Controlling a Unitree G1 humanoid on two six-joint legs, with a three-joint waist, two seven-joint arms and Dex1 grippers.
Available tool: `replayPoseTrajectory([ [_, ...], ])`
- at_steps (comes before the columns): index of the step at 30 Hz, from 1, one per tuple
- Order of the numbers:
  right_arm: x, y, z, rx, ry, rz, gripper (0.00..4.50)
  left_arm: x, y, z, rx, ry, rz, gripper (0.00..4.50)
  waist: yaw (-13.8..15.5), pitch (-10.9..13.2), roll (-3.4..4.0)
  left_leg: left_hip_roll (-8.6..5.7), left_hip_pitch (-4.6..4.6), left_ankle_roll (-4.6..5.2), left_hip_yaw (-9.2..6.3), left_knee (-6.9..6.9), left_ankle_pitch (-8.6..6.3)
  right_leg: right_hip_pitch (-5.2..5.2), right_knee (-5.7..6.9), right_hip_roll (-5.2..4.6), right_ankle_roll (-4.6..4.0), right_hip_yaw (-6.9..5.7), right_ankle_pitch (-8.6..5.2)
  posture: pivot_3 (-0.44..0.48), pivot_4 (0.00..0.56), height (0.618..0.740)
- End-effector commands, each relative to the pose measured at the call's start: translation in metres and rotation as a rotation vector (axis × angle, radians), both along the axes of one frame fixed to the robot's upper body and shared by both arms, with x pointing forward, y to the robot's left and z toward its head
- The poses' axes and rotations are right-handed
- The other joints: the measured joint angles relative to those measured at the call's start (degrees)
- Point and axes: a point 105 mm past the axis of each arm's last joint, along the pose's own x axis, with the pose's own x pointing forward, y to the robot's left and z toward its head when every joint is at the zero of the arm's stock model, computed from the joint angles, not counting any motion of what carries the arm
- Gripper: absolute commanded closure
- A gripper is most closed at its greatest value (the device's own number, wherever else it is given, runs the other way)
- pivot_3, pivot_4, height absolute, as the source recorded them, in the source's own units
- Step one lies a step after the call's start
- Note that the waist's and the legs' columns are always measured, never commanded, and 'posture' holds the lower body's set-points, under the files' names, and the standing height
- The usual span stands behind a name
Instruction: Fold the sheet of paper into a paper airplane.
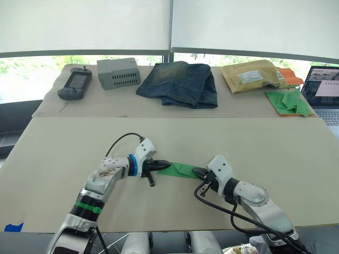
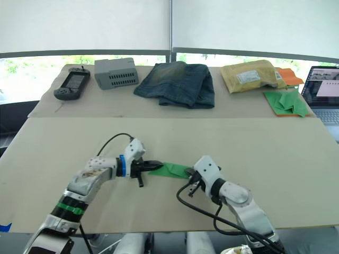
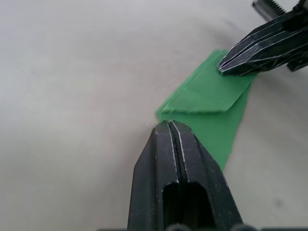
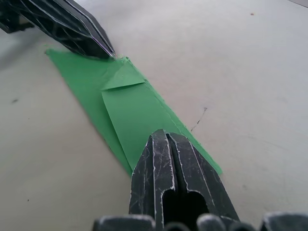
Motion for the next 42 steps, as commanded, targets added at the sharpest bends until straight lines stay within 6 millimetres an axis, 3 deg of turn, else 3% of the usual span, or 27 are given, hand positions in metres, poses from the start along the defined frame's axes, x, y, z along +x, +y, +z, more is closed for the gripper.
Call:
replayPoseTrajectory([
  [1, 0.007, 0.002, 0.019, 0.056, -0.076, 0.016, 4.49, -0.001, 0.013, 0.008, 0.011, -0.003, 0.051, 4.5, -0.1, 0.0, -0.01, 0.0, -0.02, 0.0, 0.01, 0.01, 0.0, -0.02, 0.0, 0.0, 0.0, 0.0, 0.0, 0.0, 0.15, 0.728],
  [4, 0.007, 0.01, 0.069, 0.122, -0.262, 0.111, 4.49, 0.0, 0.016, 0.026, -0.016, -0.033, 0.059, 4.5, -0.5, 0.1, 0.11, 0.02, -0.11, 0.0, 0.01, 0.0, 0.0, -0.15, 0.02, 0.02, -0.01, 0.0, 0.01, 0.0, 0.15, 0.728],
  [8, -0.005, 0.016, 0.107, 0.111, -0.316, 0.286, 4.49, -0.003, 0.029, 0.052, -0.041, -0.054, 0.042, 4.5, -0.5, 0.3, 0.16, 0.0, -0.26, 0.0, -0.02, 0.01, 0.0, -0.28, 0.01, 0.02, -0.01, 0.0, 0.03, 0.0, 0.15, 0.728],
  [12, -0.015, 0.02, 0.098, -0.029, -0.236, 0.44, 4.49, -0.009, 0.039, 0.059, 0.011, -0.068, 0.017, 4.5, -0.3, 0.3, 0.16, -0.01, -0.25, 0.01, -0.01, -0.05, -0.01, -0.25, -0.06, 0.02, -0.04, -0.04, 0.01, 0.0, 0.15, 0.728],
  [15, -0.02, 0.024, 0.081, -0.11, -0.13, 0.487, 4.49, -0.017, 0.046, 0.066, 0.032, -0.075, -0.003, 4.5, -0.3, 0.3, 0.15, -0.05, -0.29, 0.01, 0.04, -0.03, -0.01, -0.26, -0.1, -0.07, -0.05, -0.07, 0.0, 0.0, 0.15, 0.728],
  [24, 0.022, 0.012, 0.054, -0.192, -0.097, 0.336, 4.49, -0.029, 0.047, 0.065, 0.038, -0.063, 0.002, 4.5, -0.4, 0.3, 0.1, -0.05, -0.27, 0.01, 0.09, 0.01, -0.01, -0.27, -0.08, -0.07, -0.05, -0.06, 0.02, 0.0, 0.15, 0.728],
  [34, 0.062, -0.003, 0.065, -0.153, -0.098, 0.316, 4.49, -0.029, 0.026, 0.073, -0.049, -0.065, -0.018, 4.5, -0.3, 0.4, 0.04, -0.07, -0.29, 0.01, 0.14, 0.05, -0.01, -0.26, -0.06, -0.06, -0.13, -0.05, 0.11, 0.0, 0.15, 0.728],
  [42, 0.053, -0.008, 0.112, -0.093, -0.132, 0.417, 4.49, -0.029, 0.04, 0.089, -0.059, -0.138, -0.032, 4.5, -0.5, 0.5, 0.04, -0.07, -0.3, 0.01, 0.08, 0.02, -0.01, -0.29, -0.04, -0.07, -0.26, -0.04, 0.17, 0.0, 0.15, 0.728],
])
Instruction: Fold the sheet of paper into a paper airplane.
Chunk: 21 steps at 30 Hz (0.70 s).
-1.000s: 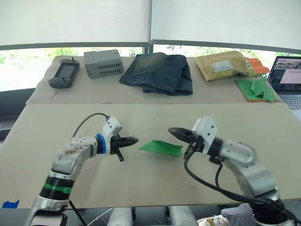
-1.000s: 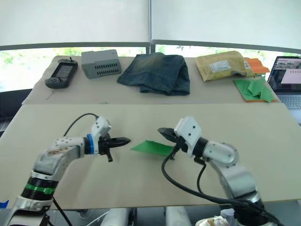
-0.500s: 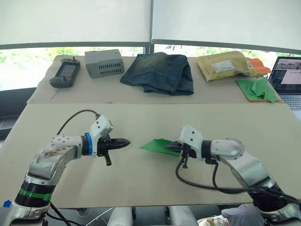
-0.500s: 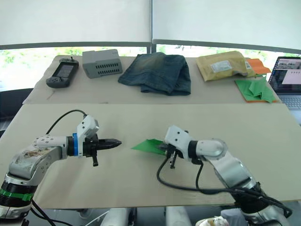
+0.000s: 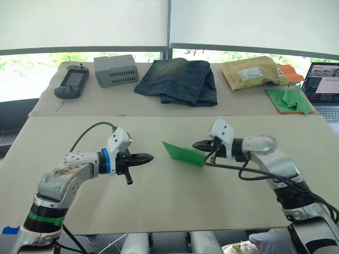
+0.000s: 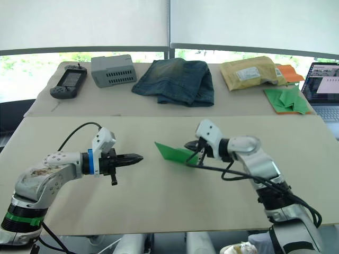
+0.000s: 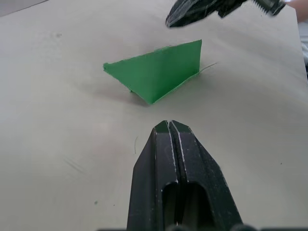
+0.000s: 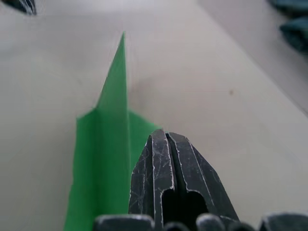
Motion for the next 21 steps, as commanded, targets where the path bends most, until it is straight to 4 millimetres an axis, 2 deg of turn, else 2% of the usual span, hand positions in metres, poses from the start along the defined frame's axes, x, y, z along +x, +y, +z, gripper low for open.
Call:
replayPoseTrajectory([
  [1, -0.009, 0.0, 0.027, 0.006, -0.027, 0.064, 4.49, -0.005, 0.001, 0.022, -0.044, -0.096, -0.054, 4.5, 0.0, 0.0, 0.0, 0.0, 0.01, 0.0, 0.0, 0.0, 0.0, 0.01, 0.0, 0.0, 0.01, -0.01, 0.0, 0.0, 0.15, 0.728],
  [3, -0.01, 0.0, 0.031, -0.003, 0.007, 0.071, 4.49, -0.007, 0.002, 0.027, -0.061, -0.12, -0.069, 4.5, 0.1, 0.0, 0.0, 0.0, 0.0, 0.0, 0.0, 0.01, 0.0, 0.01, -0.01, -0.01, 0.01, -0.01, -0.01, 0.0, 0.15, 0.728],
  [4, -0.01, 0.001, 0.031, -0.013, 0.019, 0.067, 4.21, -0.007, 0.001, 0.029, -0.066, -0.13, -0.071, 4.5, 0.1, 0.0, 0.0, 0.0, 0.01, 0.0, 0.0, 0.01, 0.0, 0.01, -0.01, -0.02, 0.01, -0.01, -0.01, 0.0, 0.15, 0.728],
  [7, -0.014, 0.008, 0.02, -0.098, 0.061, 0.099, 3.27, -0.007, 0.002, 0.031, -0.061, -0.145, -0.066, 4.5, 0.1, 0.0, 0.0, 0.0, 0.01, 0.0, 0.01, 0.01, 0.0, 0.01, 0.0, -0.02, 0.03, -0.01, -0.01, 0.0, 0.15, 0.728],
  [10, -0.008, 0.02, 0.012, -0.123, 0.075, 0.09, 2.28, -0.011, 0.003, 0.029, -0.055, -0.13, -0.07, 4.5, -0.2, 0.0, 0.0, 0.02, 0.01, 0.0, 0.03, 0.0, 0.0, -0.01, -0.01, 0.0, 0.02, -0.01, -0.02, 0.0, 0.15, 0.728],
  [15, -0.002, 0.03, 0.003, -0.18, 0.126, 0.105, 0.53, -0.011, 0.006, 0.029, -0.035, -0.15, -0.052, 4.5, -0.1, 0.0, 0.0, 0.02, -0.01, 0.0, 0.02, 0.0, 0.0, -0.07, 0.02, -0.01, -0.16, 0.0, 0.09, 0.0, 0.15, 0.728],
  [21, 0.007, 0.032, -0.012, -0.255, 0.155, 0.075, 0.53, -0.012, 0.005, 0.031, -0.04, -0.171, -0.035, 4.5, 0.2, 0.0, 0.0, -0.01, -0.03, 0.0, 0.03, 0.0, 0.0, -0.07, 0.01, -0.03, -0.18, -0.01, 0.1, 0.0, 0.15, 0.728],
])
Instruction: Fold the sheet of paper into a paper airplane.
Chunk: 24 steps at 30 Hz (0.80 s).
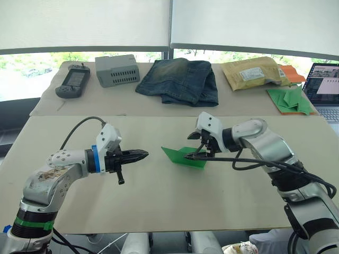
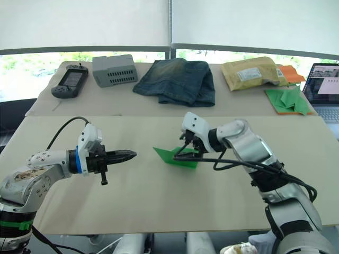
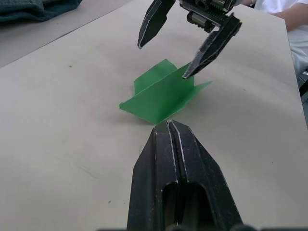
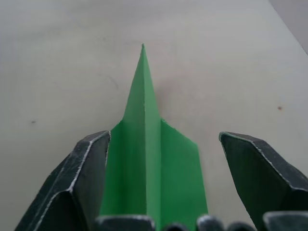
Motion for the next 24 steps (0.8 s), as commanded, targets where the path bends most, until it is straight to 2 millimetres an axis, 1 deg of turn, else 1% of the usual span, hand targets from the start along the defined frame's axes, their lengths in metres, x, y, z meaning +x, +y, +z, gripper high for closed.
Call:
replayPoseTrajectory([
  [1, 0.002, 0.001, -0.001, -0.03, -0.01, 0.003, 0.53, -0.003, -0.003, 0.014, -0.014, -0.075, -0.01, 4.5, 0.0, 0.0, 0.0, 0.0, -0.01, 0.0, -0.01, -0.01, 0.0, 0.0, 0.0, 0.0, -0.01, 0.0, 0.0, 0.0, 0.15, 0.728],
  [2, 0.001, 0.001, -0.003, -0.036, 0.005, 0.006, 0.53, -0.002, -0.003, 0.015, -0.025, -0.077, -0.007, 4.5, 0.0, 0.0, 0.0, -0.01, -0.02, 0.0, -0.01, -0.01, 0.0, -0.02, 0.0, 0.0, -0.02, 0.0, 0.01, 0.0, 0.15, 0.728],
  [3, 0.0, 0.0, -0.006, -0.049, 0.012, 0.003, 1.04, -0.003, -0.004, 0.018, -0.052, -0.064, -0.014, 4.5, -0.1, 0.0, 0.0, -0.01, -0.03, 0.0, -0.01, -0.01, 0.0, -0.04, 0.01, 0.0, -0.02, 0.0, 0.01, 0.0, 0.15, 0.728],
  [5, -0.001, -0.001, -0.012, -0.064, 0.03, 0.005, 1.64, -0.003, -0.005, 0.02, -0.076, -0.052, -0.026, 4.5, -0.1, 0.0, 0.0, 0.0, -0.04, 0.0, -0.03, -0.01, 0.0, -0.04, 0.0, 0.0, -0.03, 0.0, 0.02, 0.0, 0.15, 0.728],
  [7, -0.002, -0.002, -0.013, -0.064, 0.036, 0.001, 2.33, -0.002, -0.004, 0.02, -0.075, -0.051, -0.027, 4.5, -0.1, 0.0, 0.0, 0.0, -0.03, 0.0, -0.06, 0.0, 0.0, -0.04, 0.01, -0.01, -0.03, 0.0, 0.02, 0.0, 0.15, 0.728],
  [9, -0.001, -0.002, -0.011, -0.057, 0.031, -0.007, 3.06, 0.001, -0.003, 0.019, -0.066, -0.052, -0.025, 4.5, -0.1, 0.0, 0.0, -0.01, -0.02, 0.0, -0.05, 0.0, 0.0, -0.04, 0.02, -0.01, -0.03, 0.0, 0.02, 0.0, 0.15, 0.728],
  [10, 0.0, -0.004, -0.007, -0.04, 0.021, -0.023, 3.4, 0.003, -0.003, 0.019, -0.064, -0.055, -0.026, 4.5, -0.1, 0.0, 0.0, 0.0, -0.02, 0.0, -0.03, 0.01, 0.0, -0.04, 0.03, 0.01, -0.02, 0.0, 0.02, 0.0, 0.15, 0.728],
  [12, 0.0, -0.01, 0.0, -0.023, 0.004, -0.037, 4.05, 0.007, -0.003, 0.02, -0.065, -0.061, -0.028, 4.5, -0.1, 0.0, 0.0, 0.0, 0.0, 0.0, 0.0, 0.01, 0.0, -0.03, 0.04, 0.02, -0.02, 0.0, 0.02, 0.0, 0.15, 0.728],
  [13, 0.001, -0.017, 0.003, -0.009, 0.002, -0.062, 4.45, 0.008, -0.004, 0.02, -0.066, -0.06, -0.036, 4.5, -0.1, 0.0, 0.0, 0.0, -0.01, 0.0, 0.01, 0.01, 0.0, -0.03, 0.04, 0.03, -0.02, -0.01, 0.02, 0.0, 0.15, 0.728],
  [15, 0.003, -0.029, 0.005, 0.007, 0.002, -0.112, 4.48, 0.01, -0.005, 0.019, -0.067, -0.055, -0.045, 4.5, 0.1, 0.0, 0.0, -0.03, -0.03, 0.0, 0.03, 0.0, 0.0, -0.03, 0.04, 0.02, -0.02, -0.01, 0.01, 0.0, 0.15, 0.728],
  [20, 0.013, -0.084, 0.029, 0.093, -0.008, -0.365, 4.48, 0.013, -0.011, 0.017, -0.064, -0.045, -0.081, 4.5, 0.4, 0.0, -0.01, -0.16, -0.09, 0.0, 0.04, 0.0, 0.0, -0.03, -0.01, -0.08, -0.01, -0.01, 0.01, 0.0, 0.15, 0.728],
  [22, 0.024, -0.119, 0.041, 0.145, -0.014, -0.54, 4.48, 0.015, -0.013, 0.016, -0.067, -0.039, -0.098, 4.5, 0.6, 0.0, -0.02, -0.16, -0.1, 0.0, 0.05, 0.0, 0.0, -0.03, -0.02, -0.09, -0.01, 0.0, 0.01, 0.0, 0.15, 0.728],
  [24, 0.031, -0.148, 0.046, 0.173, -0.017, -0.68, 4.48, 0.017, -0.015, 0.015, -0.068, -0.037, -0.107, 4.5, 0.6, 0.0, -0.03, -0.16, -0.09, 0.0, 0.08, 0.01, 0.0, -0.01, -0.02, -0.07, -0.01, -0.01, 0.01, 0.0, 0.15, 0.728],
])
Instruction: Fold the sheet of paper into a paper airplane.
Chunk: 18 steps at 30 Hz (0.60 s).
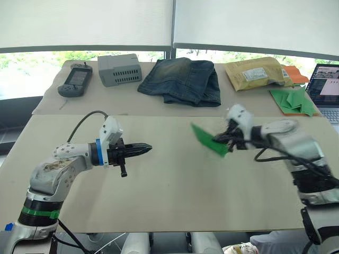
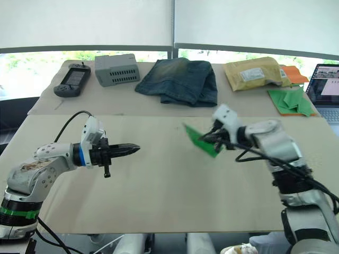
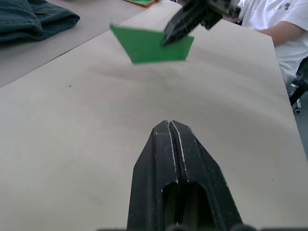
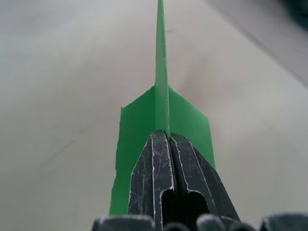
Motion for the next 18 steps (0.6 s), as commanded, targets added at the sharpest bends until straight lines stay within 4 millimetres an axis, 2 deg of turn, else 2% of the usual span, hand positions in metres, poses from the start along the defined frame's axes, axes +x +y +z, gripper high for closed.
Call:
replayPoseTrajectory([
  [1, 0.015, -0.059, 0.024, 0.074, -0.043, -0.288, 4.48, 0.002, -0.006, 0.008, -0.006, -0.049, -0.036, 4.5, 0.0, 0.0, 0.0, -0.05, 0.0, 0.0, 0.03, 0.0, 0.0, 0.0, 0.0, 0.0, 0.0, 0.0, 0.0, 0.0, 0.15, 0.728],
  [3, 0.02, -0.092, 0.029, 0.103, -0.047, -0.438, 4.48, 0.004, -0.008, 0.008, -0.008, -0.05, -0.046, 4.5, 0.0, 0.0, 0.0, -0.13, 0.02, 0.0, 0.07, 0.0, 0.0, 0.01, 0.0, 0.01, 0.0, 0.01, 0.0, 0.0, 0.15, 0.728],
  [5, 0.023, -0.116, 0.03, 0.124, -0.046, -0.539, 4.48, 0.004, -0.011, 0.008, -0.006, -0.053, -0.057, 4.5, -0.2, 0.0, 0.0, -0.13, 0.02, 0.01, 0.08, -0.01, 0.0, 0.01, 0.01, 0.02, -0.01, 0.02, 0.0, 0.0, 0.15, 0.728],
  [9, 0.027, -0.15, 0.011, 0.126, -0.017, -0.667, 4.48, 0.006, -0.014, 0.009, -0.011, -0.068, -0.062, 4.5, -0.8, 0.0, -0.01, -0.16, 0.01, 0.01, 0.08, -0.03, 0.0, 0.03, -0.04, 0.02, 0.0, 0.04, 0.0, 0.0, 0.15, 0.728],
  [12, 0.032, -0.153, -0.008, 0.102, 0.007, -0.679, 4.48, 0.005, -0.015, 0.007, -0.004, -0.074, -0.062, 4.5, -1.2, 0.0, -0.01, -0.18, 0.0, 0.03, 0.11, -0.04, -0.01, 0.04, -0.08, 0.01, 0.02, 0.09, 0.0, 0.0, 0.15, 0.728],
  [18, 0.036, -0.147, -0.021, 0.119, 0.055, -0.645, 4.48, 0.005, -0.012, 0.007, 0.0, -0.074, -0.035, 4.5, -2.0, 0.0, 0.01, -0.18, 0.08, 0.03, 0.14, -0.02, -0.01, 0.1, -0.03, 0.02, 0.07, 0.17, 0.04, 0.0, 0.15, 0.728],
])
